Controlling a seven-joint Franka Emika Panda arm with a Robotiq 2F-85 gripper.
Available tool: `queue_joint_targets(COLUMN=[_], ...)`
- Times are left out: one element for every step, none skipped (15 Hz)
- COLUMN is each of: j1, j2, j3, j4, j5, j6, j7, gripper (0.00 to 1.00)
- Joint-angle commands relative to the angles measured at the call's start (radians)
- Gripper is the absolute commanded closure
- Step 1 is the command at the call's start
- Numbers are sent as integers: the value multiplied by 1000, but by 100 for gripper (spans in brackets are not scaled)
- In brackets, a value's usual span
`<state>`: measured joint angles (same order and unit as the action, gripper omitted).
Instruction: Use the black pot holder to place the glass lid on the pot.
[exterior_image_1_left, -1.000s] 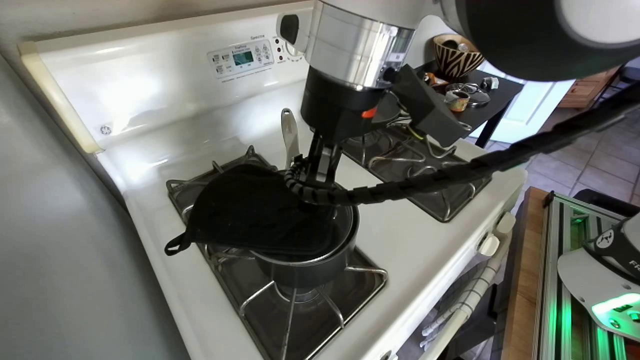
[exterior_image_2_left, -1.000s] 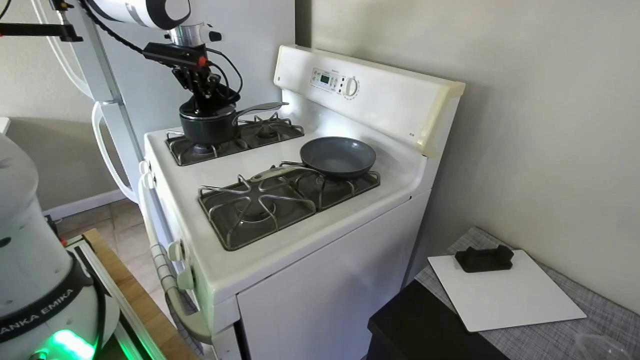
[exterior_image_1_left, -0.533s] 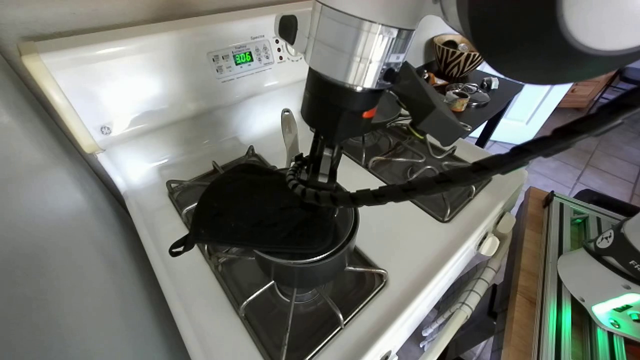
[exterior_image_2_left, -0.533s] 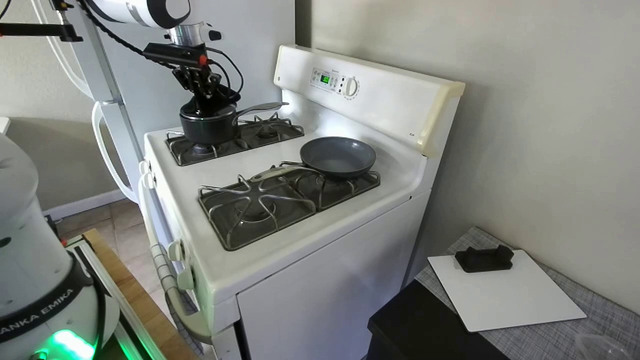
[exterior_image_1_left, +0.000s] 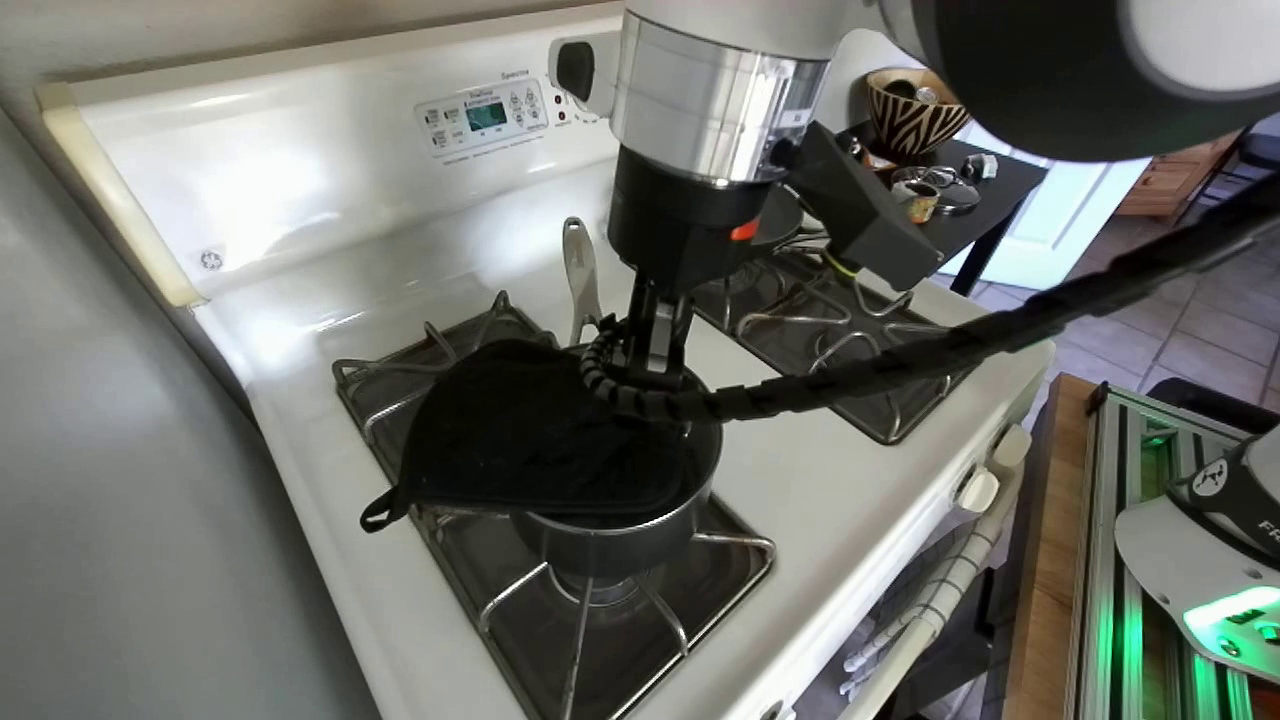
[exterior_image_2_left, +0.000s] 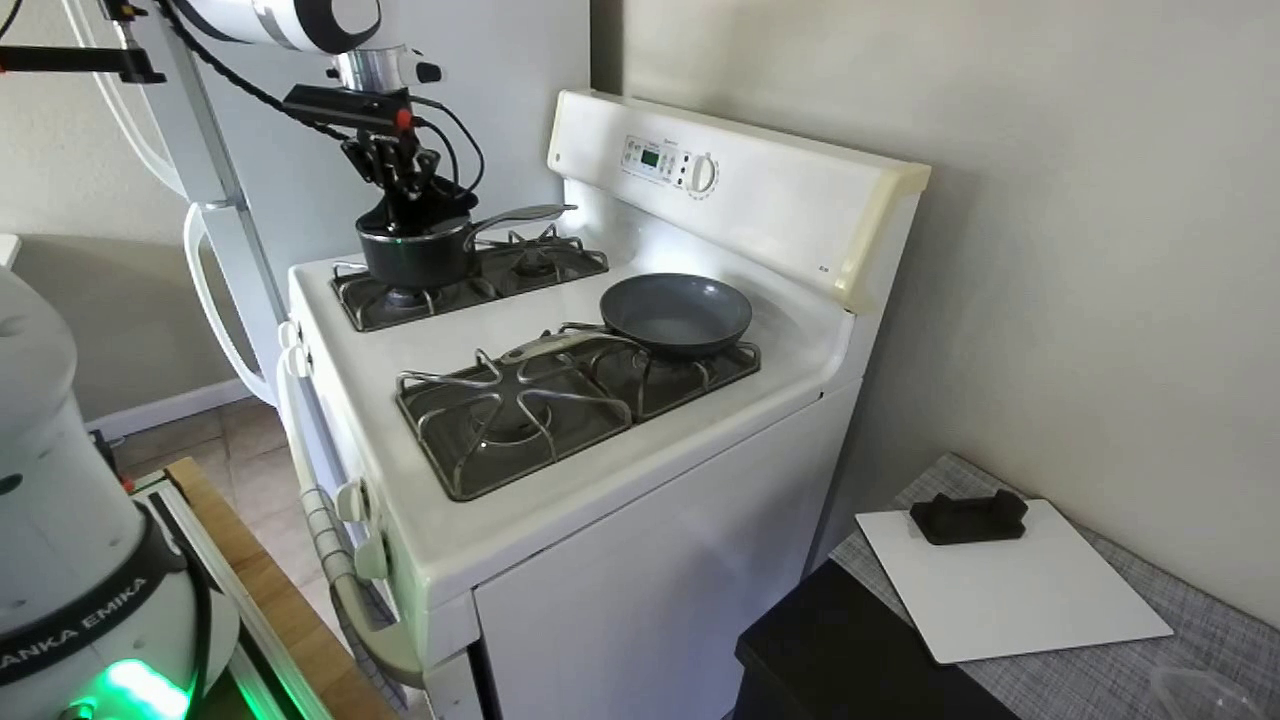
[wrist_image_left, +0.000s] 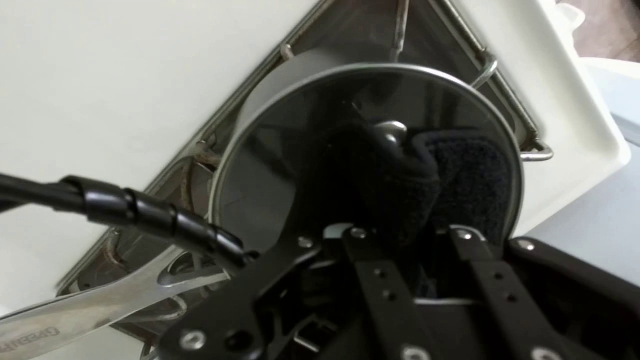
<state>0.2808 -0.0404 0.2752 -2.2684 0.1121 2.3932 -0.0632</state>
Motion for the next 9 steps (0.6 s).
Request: queue_joint_targets(j1=[6,6,6,6,6,5,5,5,4], j2=[26,31,33,35,36,37,36,35,35], j3=[8,8,8,8,8,7,7,8,8], j4=[38,43,47,51,54,56,59,62,65], j5=[-1,-4,-6,-4,-3,-6,-7,-6,-8], j6=[-45,-48,-54,-58,-63,-65,-66,-67,-67], j7=[11,12,13,12,10,11,11,11,11], gripper=[95,95,90,57,58,54,46,37,29])
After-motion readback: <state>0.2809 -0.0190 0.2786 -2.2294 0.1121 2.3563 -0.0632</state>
